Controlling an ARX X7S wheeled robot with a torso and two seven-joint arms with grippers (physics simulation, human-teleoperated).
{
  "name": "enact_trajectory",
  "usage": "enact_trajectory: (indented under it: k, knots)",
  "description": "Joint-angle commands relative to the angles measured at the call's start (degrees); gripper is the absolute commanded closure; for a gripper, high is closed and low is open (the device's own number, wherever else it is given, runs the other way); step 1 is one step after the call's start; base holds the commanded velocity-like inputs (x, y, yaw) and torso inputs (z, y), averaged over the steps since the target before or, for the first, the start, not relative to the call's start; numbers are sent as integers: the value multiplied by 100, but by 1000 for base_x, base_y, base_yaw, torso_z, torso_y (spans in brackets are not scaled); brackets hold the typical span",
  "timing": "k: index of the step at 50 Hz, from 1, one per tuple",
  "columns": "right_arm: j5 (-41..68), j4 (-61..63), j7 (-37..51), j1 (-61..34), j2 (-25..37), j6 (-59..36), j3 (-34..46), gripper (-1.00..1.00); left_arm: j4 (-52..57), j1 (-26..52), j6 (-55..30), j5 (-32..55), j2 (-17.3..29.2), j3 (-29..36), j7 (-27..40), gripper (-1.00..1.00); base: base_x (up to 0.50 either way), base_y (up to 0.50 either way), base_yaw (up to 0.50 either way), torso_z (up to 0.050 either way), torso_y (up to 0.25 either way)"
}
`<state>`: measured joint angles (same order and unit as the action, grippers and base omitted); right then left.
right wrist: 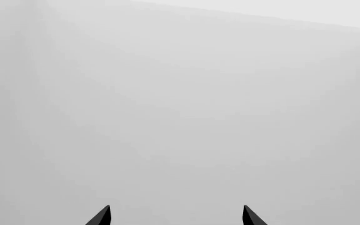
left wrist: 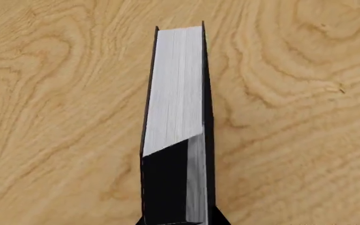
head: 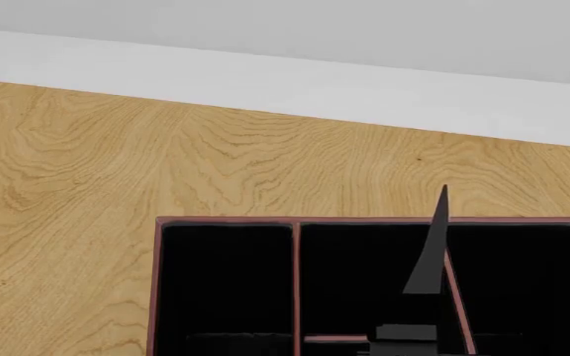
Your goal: Pick up the book and place it in the back compartment of the caddy.
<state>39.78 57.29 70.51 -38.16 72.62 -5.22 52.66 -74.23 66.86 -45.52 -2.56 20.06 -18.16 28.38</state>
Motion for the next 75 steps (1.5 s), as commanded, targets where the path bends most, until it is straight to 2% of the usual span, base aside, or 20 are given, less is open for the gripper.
enact_trajectory:
  k: [1,15,30,40,50,54,61,67,75]
  knots:
    - [10,6,-4,-24,4,-7,9,-100,-75,-144,329,177,-14,269,44,100,-1,3,3,0,0]
    - [-8,-42,-20,-20,5,46,34,-100,-74,194,1080,69,-110,869,33,100,1,1,2,0,0]
    - [-12,-9,19,-16,61,76,42,-100,-72,455,1705,121,-54,1077,139,100,0,0,0,0,0]
    - [-40,94,124,15,171,112,46,-100,-72,705,2068,98,-53,1280,-77,100,0,0,0,0,0]
    - [-124,162,294,125,393,272,75,-100,-55,1199,2433,34,-191,1559,-591,100,0,0,0,0,1]
    - [-180,89,345,233,515,475,101,-100,209,1301,2306,65,-282,1587,-750,100,0,0,0,0,0]
    - [-235,-38,407,381,661,771,138,-100,2144,871,1192,172,-425,1538,-919,100,0,0,0,0,1]
    - [-305,-53,494,488,799,967,169,-100,3137,685,569,206,-484,1586,-1037,100,0,0,0,0,2]
    - [-393,-71,594,601,937,1168,208,-100,4015,650,-120,268,-570,1712,-1252,100,0,0,0,0,1]
